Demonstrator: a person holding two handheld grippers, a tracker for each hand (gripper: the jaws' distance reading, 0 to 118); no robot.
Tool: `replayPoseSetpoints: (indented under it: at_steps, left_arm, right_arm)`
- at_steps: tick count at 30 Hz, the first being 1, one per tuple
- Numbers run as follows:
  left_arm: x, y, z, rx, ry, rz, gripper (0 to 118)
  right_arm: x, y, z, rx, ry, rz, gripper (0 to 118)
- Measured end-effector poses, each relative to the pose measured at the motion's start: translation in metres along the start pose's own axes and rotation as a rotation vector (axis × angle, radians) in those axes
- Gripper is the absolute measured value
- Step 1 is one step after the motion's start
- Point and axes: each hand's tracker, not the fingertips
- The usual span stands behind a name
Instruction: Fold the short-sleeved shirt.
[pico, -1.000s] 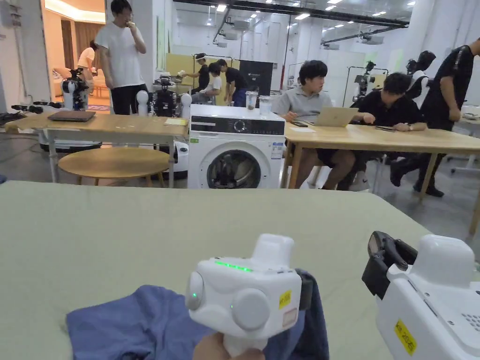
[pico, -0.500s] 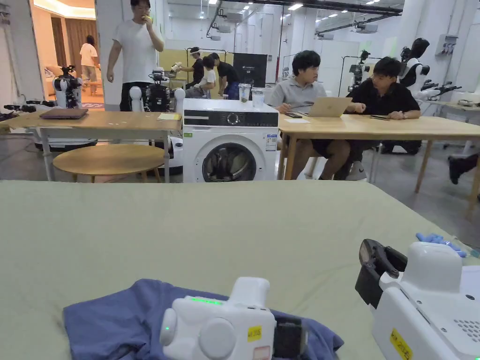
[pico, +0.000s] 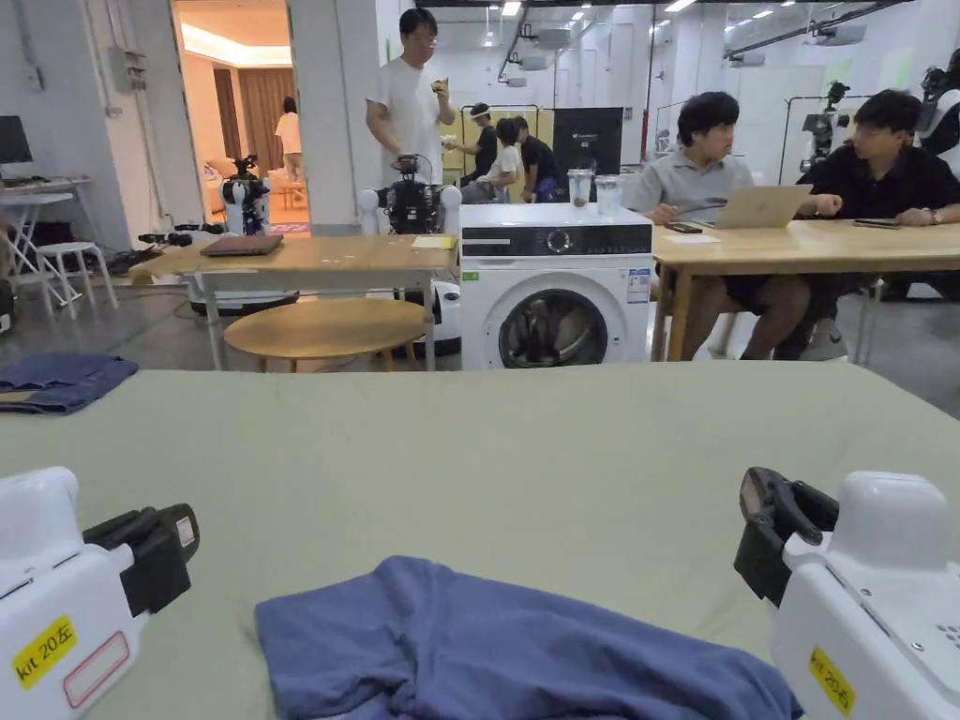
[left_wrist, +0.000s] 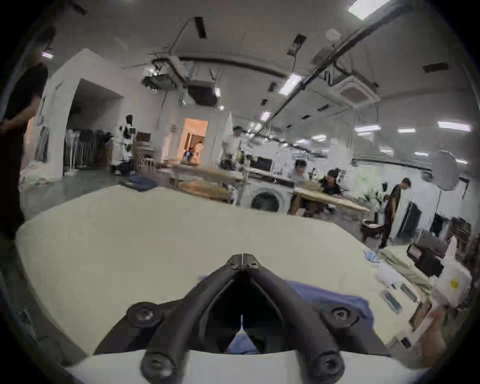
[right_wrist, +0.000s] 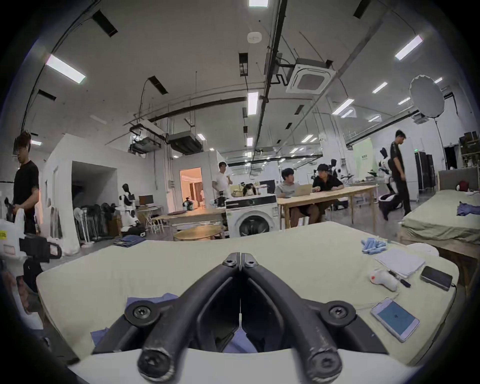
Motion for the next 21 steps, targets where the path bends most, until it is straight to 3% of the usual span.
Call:
replayPoseSetpoints:
  at_steps: [6, 8, 9, 10, 11, 12, 15, 17, 19, 20, 21]
  left_arm:
    - [-0.017, -0.041, -0.026, -0.201, 0.042, -0.039, 2]
    - [-0.021, -0.060, -0.051, -0.390, 0.047, -0.025, 8]
    - [-0.028, -0.069, -0.057, -0.465, 0.055, 0.011, 27]
    - [-0.032, -0.085, -0.070, -0.535, 0.058, 0.051, 65]
    - [-0.036, -0.101, -0.079, -0.560, 0.050, 0.086, 85]
    - [-0.038, -0.117, -0.089, -0.600, 0.072, 0.103, 89]
    - [-0.051, -0.153, -0.110, -0.707, 0.153, 0.065, 88]
    - [-0.041, -0.143, -0.095, -0.614, 0.145, -0.050, 84]
    - [-0.040, -0.136, -0.094, -0.619, 0.160, -0.059, 48]
    - [-0.045, -0.135, -0.090, -0.602, 0.152, -0.049, 18]
    - [-0.052, -0.130, -0.088, -0.582, 0.087, 0.000, 0]
  right_arm:
    - [-0.014, -0.010, -0.008, -0.038, 0.043, 0.022, 0]
    - [-0.016, -0.014, -0.010, -0.048, 0.046, 0.035, 0]
    - [-0.016, -0.015, -0.012, -0.059, 0.048, 0.037, 0]
    - [-0.016, -0.017, -0.013, -0.069, 0.049, 0.036, 0]
    - [-0.017, -0.019, -0.014, -0.077, 0.046, 0.036, 0]
    - [-0.017, -0.021, -0.015, -0.090, 0.043, 0.038, 0]
    - [-0.017, -0.028, -0.018, -0.126, 0.047, 0.058, 0]
    - [-0.020, -0.032, -0.024, -0.156, 0.051, 0.088, 0]
    - [-0.027, -0.035, -0.037, -0.186, 0.069, 0.111, 0]
    - [-0.033, -0.036, -0.052, -0.236, 0.087, 0.118, 0]
    - [-0.039, -0.036, -0.064, -0.271, 0.091, 0.119, 11]
